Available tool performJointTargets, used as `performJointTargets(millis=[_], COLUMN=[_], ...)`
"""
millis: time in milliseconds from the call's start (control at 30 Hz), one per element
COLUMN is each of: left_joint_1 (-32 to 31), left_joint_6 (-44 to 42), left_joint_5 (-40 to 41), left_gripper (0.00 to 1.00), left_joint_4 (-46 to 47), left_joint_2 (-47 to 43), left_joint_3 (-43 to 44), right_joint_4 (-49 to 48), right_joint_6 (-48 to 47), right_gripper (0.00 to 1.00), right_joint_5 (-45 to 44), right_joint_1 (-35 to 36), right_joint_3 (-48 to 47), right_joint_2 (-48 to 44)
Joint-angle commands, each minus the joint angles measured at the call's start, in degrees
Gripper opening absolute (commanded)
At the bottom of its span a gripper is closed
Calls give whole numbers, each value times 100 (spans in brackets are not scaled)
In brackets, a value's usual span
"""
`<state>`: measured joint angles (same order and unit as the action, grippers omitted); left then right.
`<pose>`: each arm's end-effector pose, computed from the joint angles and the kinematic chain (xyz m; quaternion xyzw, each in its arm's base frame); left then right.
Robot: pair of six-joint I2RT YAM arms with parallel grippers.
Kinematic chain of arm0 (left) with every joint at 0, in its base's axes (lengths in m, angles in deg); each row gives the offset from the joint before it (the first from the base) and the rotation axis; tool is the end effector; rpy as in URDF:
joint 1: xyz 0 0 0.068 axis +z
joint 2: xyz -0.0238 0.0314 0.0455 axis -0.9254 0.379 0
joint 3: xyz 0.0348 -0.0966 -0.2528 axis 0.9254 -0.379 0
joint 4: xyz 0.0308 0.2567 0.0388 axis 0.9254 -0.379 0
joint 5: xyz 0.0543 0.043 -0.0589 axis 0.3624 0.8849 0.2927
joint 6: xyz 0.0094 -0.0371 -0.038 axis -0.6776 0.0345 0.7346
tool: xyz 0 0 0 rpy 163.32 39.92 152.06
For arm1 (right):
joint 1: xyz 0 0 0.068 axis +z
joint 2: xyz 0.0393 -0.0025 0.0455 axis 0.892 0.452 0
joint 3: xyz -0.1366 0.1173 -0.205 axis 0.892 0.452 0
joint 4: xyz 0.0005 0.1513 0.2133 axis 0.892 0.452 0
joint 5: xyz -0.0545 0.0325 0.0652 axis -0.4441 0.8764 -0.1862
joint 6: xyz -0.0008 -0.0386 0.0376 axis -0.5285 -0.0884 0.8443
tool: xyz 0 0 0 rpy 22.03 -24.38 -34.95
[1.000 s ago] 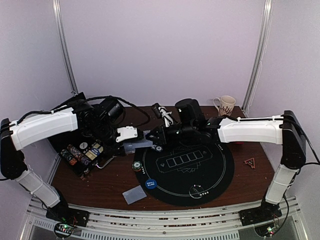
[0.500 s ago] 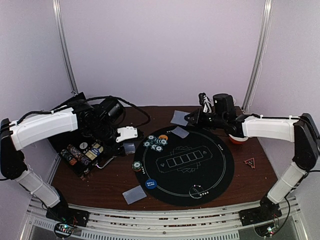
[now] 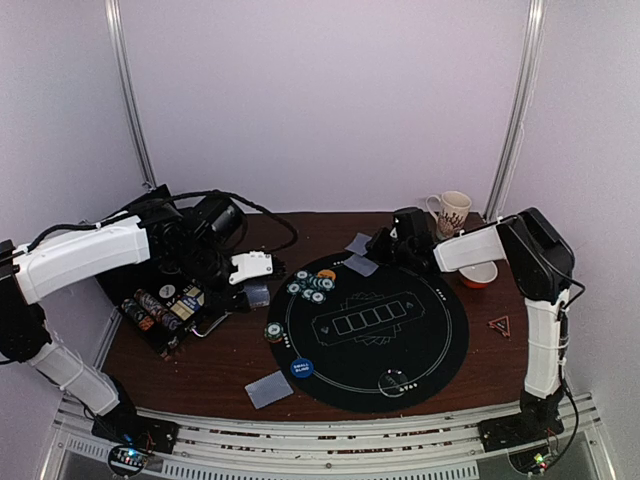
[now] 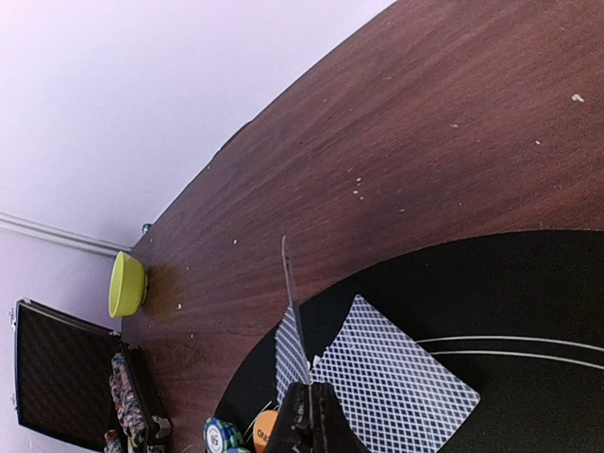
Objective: Distribute texas hold em gaming equipment
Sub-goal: Distribute the poker card in the big blind area.
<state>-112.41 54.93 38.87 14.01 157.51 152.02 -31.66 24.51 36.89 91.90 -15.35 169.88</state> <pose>0.2077 -0.2063 0.2921 0.5824 0.7823 -0.0390 0.2177 0.4036 0.2260 0.1687 0.1557 0.8143 0.4037 0.3870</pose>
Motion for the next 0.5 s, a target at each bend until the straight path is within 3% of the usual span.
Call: performJointTargets(millis=[0,467], left_joint_1=[-6,-9], left_joint_6=[-87,-56], left_joint_5=[-123,-108], left_gripper=[47,47], left_joint_4=[86,130], left_joint_2=[-152,-184], left_joint_3=[-105,-226], right_joint_4=[-316,-140], right_joint_6=[348,334], right_gripper=[0,0], right_joint_5=[-143,571], right_joint_1=[-113,-256], right_joint_3=[-28,-262], right_joint_2=[209,673])
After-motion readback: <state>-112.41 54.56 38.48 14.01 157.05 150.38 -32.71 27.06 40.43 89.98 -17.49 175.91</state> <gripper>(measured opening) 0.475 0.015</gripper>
